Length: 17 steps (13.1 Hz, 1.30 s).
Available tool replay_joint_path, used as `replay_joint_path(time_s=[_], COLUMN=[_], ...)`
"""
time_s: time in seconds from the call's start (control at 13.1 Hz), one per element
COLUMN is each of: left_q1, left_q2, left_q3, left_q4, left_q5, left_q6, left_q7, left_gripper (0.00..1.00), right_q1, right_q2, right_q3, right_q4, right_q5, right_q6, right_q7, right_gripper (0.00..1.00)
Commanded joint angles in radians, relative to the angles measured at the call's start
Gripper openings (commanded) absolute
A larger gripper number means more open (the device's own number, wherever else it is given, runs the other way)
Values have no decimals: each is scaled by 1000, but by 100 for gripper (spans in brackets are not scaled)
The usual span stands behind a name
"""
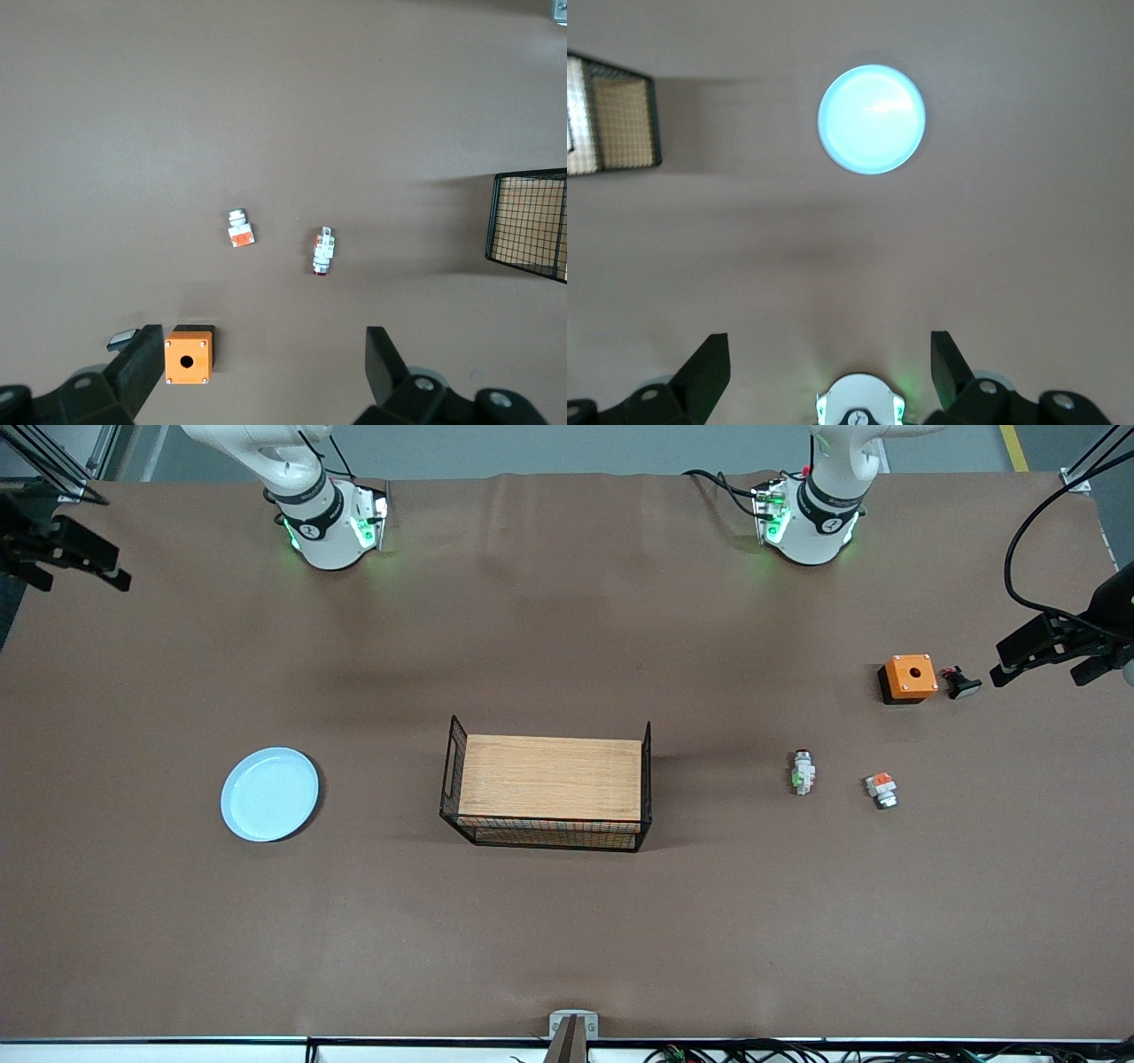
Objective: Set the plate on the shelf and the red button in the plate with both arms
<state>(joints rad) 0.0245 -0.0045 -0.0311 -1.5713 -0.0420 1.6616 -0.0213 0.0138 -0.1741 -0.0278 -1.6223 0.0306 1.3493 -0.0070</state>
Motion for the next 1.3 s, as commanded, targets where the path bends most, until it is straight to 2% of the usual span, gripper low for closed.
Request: replay_joint_path(time_s=[0.0, 0.08, 0.15, 0.31, 0.54, 0.69, 0.77, 0.84, 1.0, 1.23], left_q1=[0, -1, 0, 2, 0, -3, -5, -5, -1, -23], left_q2=[-5, -5, -5, 1, 14, 60, 92, 121, 182, 260], left_q3=[-3, -3, -3, -1, -1, -3, -3, -4, -4, -6], left_q4=[10, 10, 10, 10, 4, -4, -12, -12, -22, -42], left_q5=[5, 5, 5, 1, -4, -6, -7, -18, -90, -82], left_q6=[-11, -9, -9, -9, -20, -23, -29, -51, -59, -10], left_q7=[-8, -8, -8, -8, -6, -6, -3, 0, -6, -6], left_gripper=[100, 100, 100, 100, 100, 100, 100, 100, 100, 100], right_q1=[33, 52, 75, 75, 112, 134, 141, 147, 144, 138], right_q2=[8, 18, 22, 15, 19, 76, 88, 91, 90, 85], right_q3=[14, 20, 41, 42, 66, 60, 63, 69, 68, 63], right_q4=[-17, -19, 5, 71, 68, 88, 91, 78, 73, 79], right_q5=[26, 28, 2, -3, 9, -3, -26, -102, -115, -117], right_q6=[-37, -79, -96, -91, -34, 31, 84, 105, 113, 140], right_q7=[10, 12, 80, 253, 259, 251, 199, 155, 147, 133], right_gripper=[100, 100, 100, 100, 100, 100, 100, 100, 100, 100])
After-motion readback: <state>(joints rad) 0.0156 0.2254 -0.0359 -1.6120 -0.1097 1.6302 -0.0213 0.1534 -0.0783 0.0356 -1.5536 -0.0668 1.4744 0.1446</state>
